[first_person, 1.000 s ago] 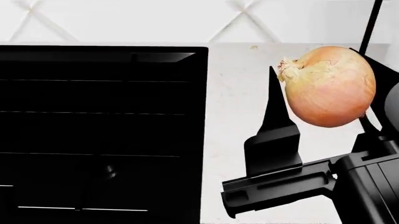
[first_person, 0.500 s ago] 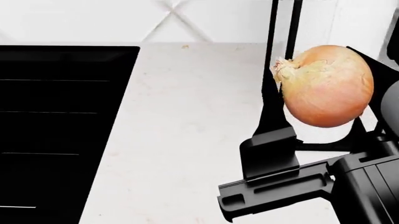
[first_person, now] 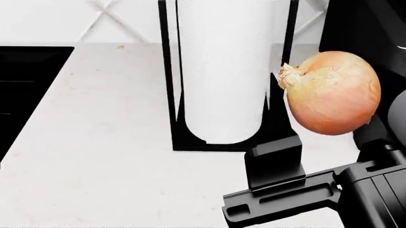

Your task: Place the avocado, onion, tomato and bell pepper on the cutting board.

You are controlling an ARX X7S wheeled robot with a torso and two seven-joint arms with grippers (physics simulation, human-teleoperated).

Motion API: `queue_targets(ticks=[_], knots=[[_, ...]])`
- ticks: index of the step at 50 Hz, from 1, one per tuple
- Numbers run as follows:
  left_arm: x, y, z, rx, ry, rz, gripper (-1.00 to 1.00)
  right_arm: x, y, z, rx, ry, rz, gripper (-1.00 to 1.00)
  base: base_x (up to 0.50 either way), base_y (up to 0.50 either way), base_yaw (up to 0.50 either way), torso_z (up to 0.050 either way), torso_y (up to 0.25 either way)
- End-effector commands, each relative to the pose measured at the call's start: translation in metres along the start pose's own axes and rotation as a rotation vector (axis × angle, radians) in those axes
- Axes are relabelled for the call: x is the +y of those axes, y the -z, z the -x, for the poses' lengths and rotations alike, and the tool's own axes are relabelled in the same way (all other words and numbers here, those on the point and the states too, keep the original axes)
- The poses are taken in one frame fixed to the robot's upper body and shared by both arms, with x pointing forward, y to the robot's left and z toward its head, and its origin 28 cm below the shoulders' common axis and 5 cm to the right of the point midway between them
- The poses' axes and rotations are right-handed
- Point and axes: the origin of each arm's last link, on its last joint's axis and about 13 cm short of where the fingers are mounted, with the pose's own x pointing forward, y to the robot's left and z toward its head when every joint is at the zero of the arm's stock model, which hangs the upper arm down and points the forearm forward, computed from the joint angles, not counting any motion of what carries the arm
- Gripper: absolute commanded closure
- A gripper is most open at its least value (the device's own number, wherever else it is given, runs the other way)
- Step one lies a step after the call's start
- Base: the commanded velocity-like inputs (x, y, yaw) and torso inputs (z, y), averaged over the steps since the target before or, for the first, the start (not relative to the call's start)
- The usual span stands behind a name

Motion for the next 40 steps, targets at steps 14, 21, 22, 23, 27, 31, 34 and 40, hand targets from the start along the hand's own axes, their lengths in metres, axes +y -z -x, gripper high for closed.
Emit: queue_targets(ticks=[14,21,22,23,27,31,34,40], knots=[[-0.0001,-0.0014,-0.0003,-0.055,0.018,0.009,-1.00,0.0019,-0.0049,-0.0025,-0.074,-0.050,0.003,1.00,0.00,-0.50,0.00,0.000,0.000],[0.0000,0.0020,-0.0002,-0.050,0.016,0.008,-1.00,0.0048,0.0036,-0.0047,-0.056,-0.063,-0.005,1.00,0.00,-0.50,0.00,0.000,0.000],[0.0002,0.0028,0.0003,-0.048,0.016,0.008,-1.00,0.0053,0.0048,-0.0048,-0.055,-0.067,-0.004,1.00,0.00,-0.50,0.00,0.000,0.000],[0.0005,0.0029,0.0007,-0.047,0.014,0.008,-1.00,0.0051,0.0046,-0.0048,-0.055,-0.068,-0.007,1.00,0.00,-0.50,0.00,0.000,0.000],[0.0014,0.0021,0.0018,-0.050,0.010,0.008,-1.00,0.0050,0.0027,-0.0038,-0.058,-0.069,-0.005,1.00,0.00,-0.50,0.00,0.000,0.003],[0.0015,0.0021,0.0030,-0.054,0.010,0.012,-1.00,0.0050,0.0000,-0.0027,-0.062,-0.069,0.003,1.00,0.00,-0.50,0.00,0.000,0.000],[0.0022,0.0016,0.0044,-0.056,0.007,0.011,-1.00,0.0051,0.0002,-0.0024,-0.062,-0.068,0.004,1.00,0.00,-0.50,0.00,0.000,0.000],[0.0023,0.0022,0.0045,-0.057,0.006,0.012,-1.00,0.0047,-0.0001,-0.0019,-0.061,-0.065,0.006,1.00,0.00,-0.50,0.00,0.000,0.000]])
